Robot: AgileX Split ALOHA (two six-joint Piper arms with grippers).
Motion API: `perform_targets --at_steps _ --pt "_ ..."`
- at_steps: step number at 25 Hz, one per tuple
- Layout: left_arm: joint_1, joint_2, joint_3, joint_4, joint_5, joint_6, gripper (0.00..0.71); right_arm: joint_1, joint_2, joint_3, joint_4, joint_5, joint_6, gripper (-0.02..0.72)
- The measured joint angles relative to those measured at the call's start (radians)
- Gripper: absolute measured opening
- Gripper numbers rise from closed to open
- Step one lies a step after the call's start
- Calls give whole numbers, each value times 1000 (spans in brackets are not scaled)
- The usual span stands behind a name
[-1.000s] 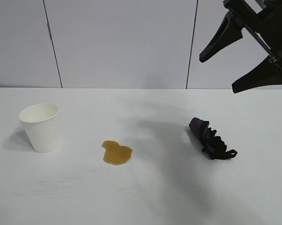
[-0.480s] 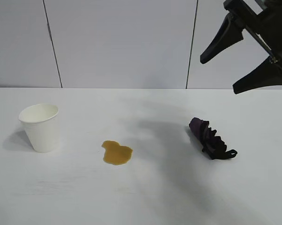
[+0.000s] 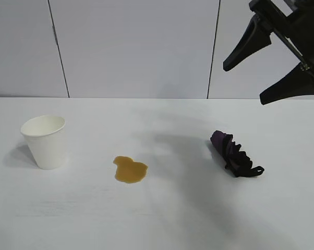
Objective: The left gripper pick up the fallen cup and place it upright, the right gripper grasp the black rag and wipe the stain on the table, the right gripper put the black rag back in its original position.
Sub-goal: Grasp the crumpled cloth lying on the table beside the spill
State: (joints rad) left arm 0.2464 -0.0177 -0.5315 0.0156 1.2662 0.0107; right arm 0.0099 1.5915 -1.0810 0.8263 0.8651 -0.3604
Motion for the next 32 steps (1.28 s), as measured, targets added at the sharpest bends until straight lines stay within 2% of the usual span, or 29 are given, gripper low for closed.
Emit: perform_targets --at_steps 3,8,10,16,22,27,32 --pt "-24 0 4 -7 -17 -2 540 0 0 0 0 0 0 554" --pt "-144 0 5 18 -34 -2 539 0 0 0 0 0 0 554" --pt "-165 0 5 19 -35 -2 539 0 0 0 -7 0 -12 554" --pt "-172 0 5 19 -33 -2 539 0 0 0 -53 7 -35 554" --pt "-174 0 5 -16 -36 -2 539 0 0 0 -53 6 -35 554" --pt "-174 0 37 -29 -110 -2 539 0 0 0 -53 4 -35 554" --pt "-174 1 47 -29 -128 -2 539 0 0 0 -53 4 -34 554"
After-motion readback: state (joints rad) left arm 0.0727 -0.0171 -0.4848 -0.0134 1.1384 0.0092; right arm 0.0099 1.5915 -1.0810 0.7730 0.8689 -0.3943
